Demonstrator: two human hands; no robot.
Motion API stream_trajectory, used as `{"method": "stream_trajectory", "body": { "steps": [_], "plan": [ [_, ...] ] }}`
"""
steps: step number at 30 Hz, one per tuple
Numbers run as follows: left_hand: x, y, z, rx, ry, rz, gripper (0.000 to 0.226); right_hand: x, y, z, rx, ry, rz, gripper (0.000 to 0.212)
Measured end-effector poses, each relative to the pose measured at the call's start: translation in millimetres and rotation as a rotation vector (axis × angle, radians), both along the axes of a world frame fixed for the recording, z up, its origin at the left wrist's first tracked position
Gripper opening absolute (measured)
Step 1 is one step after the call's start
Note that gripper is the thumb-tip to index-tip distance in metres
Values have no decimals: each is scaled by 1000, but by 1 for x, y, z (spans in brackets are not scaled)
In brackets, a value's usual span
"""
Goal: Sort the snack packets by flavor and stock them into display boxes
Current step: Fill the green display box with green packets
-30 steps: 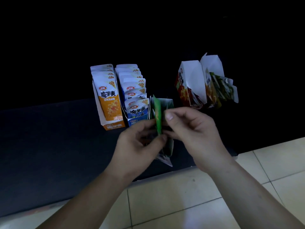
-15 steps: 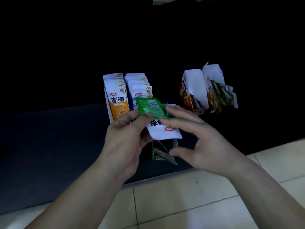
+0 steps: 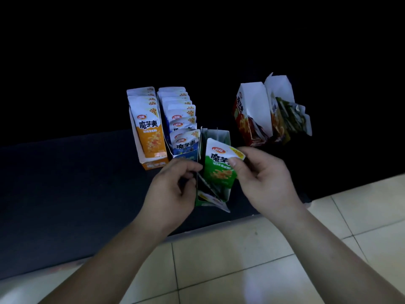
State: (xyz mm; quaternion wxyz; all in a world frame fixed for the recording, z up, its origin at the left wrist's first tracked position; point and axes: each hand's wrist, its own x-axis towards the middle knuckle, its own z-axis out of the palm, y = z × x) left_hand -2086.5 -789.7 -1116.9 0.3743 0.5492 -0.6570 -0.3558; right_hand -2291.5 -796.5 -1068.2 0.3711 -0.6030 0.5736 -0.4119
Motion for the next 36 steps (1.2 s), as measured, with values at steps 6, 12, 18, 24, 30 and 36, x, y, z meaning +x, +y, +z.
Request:
{"method": "stream_trajectory", "body": {
  "steps": [6,12,18,24,30,36],
  "plan": [
    [5,-18,-3,-103,-114,-41,13,1,2,-11,56,35,43,14],
    [0,-19,32,22,173,74,6,-8,-1,-13,131,17,56,25],
    [-9,-24,38,193,369,181,8,-4,-5,-11,217,-145,86,34],
    [-5,-22,31,204,429,266,7,-5,-7,-8,237,-215,81,37],
    [-9,-17,33,180,341,108,16,1,-6,-23,168,-30,117,9],
    [8,14,1,79,168,-145,40,-7,-1,-36,166,70,117,27]
  ]
}}
